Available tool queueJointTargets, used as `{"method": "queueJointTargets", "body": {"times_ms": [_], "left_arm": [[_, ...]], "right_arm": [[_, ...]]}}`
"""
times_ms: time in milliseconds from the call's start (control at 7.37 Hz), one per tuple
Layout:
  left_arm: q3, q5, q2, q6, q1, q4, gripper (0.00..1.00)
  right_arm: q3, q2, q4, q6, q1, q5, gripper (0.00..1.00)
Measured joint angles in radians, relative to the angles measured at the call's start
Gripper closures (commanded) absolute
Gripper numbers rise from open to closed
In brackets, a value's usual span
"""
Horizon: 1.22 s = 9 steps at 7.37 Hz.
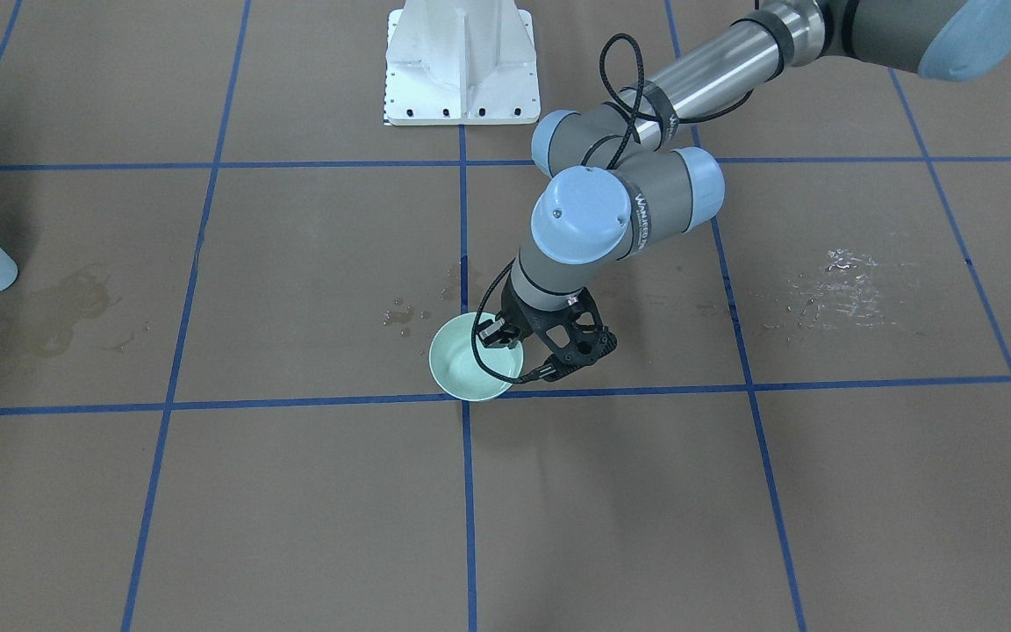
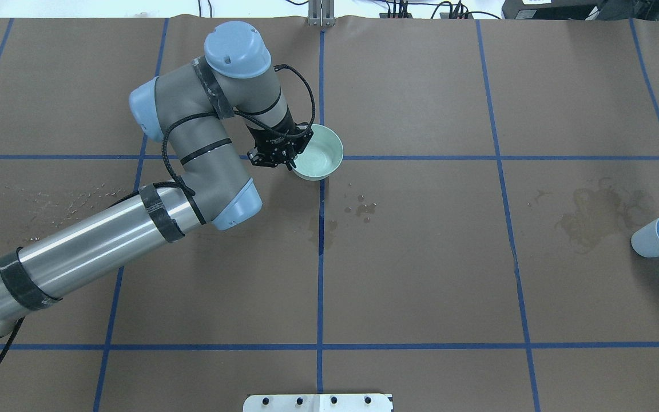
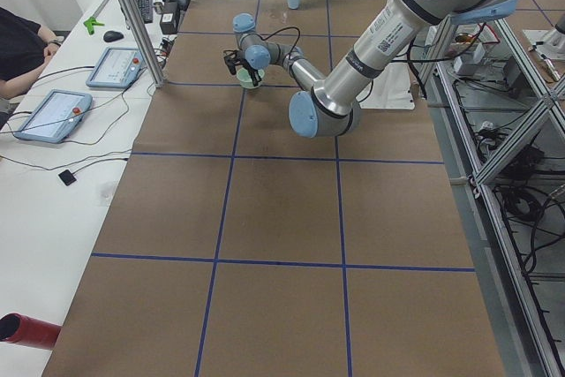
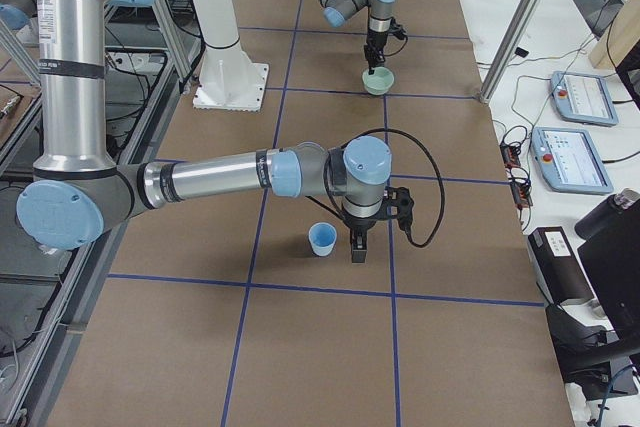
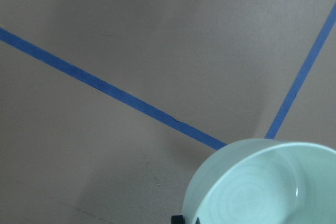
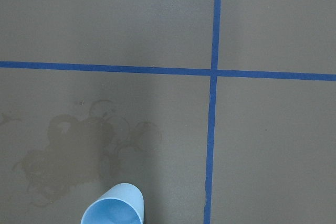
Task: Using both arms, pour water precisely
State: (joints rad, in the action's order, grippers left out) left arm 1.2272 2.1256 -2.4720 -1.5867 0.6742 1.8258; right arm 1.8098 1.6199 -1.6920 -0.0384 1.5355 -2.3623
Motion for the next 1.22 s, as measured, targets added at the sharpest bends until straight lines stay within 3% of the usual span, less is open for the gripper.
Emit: {"method": "queueJointTargets", "body": {"times_ms": [136,271,679,950,1221], "left_arm": [[-0.009,-0.001,0.000,0.002,-0.008,0.004,0.20],[-0.015,-0.002,-0.001,0.003,-0.015,0.006,0.00],[0.033,-0.001,-0.008,0.005,0.005,-0.010,0.00],[0.170,0.004,0.004,0.008,0.080,-0.123,0.00],[0.336,-0.002,0.087,0.009,0.118,-0.200,0.00]], "right_arm": [[0.001,0.000,0.000,0.000,0.000,0.000,0.01],[0.001,0.000,0.000,0.000,0.000,0.000,0.01],[0.008,-0.009,-0.001,0.001,0.000,0.006,0.01],[0.014,-0.095,-0.014,-0.009,0.000,0.041,0.01],[0.024,-0.174,-0.037,-0.051,-0.011,0.060,0.01]]}}
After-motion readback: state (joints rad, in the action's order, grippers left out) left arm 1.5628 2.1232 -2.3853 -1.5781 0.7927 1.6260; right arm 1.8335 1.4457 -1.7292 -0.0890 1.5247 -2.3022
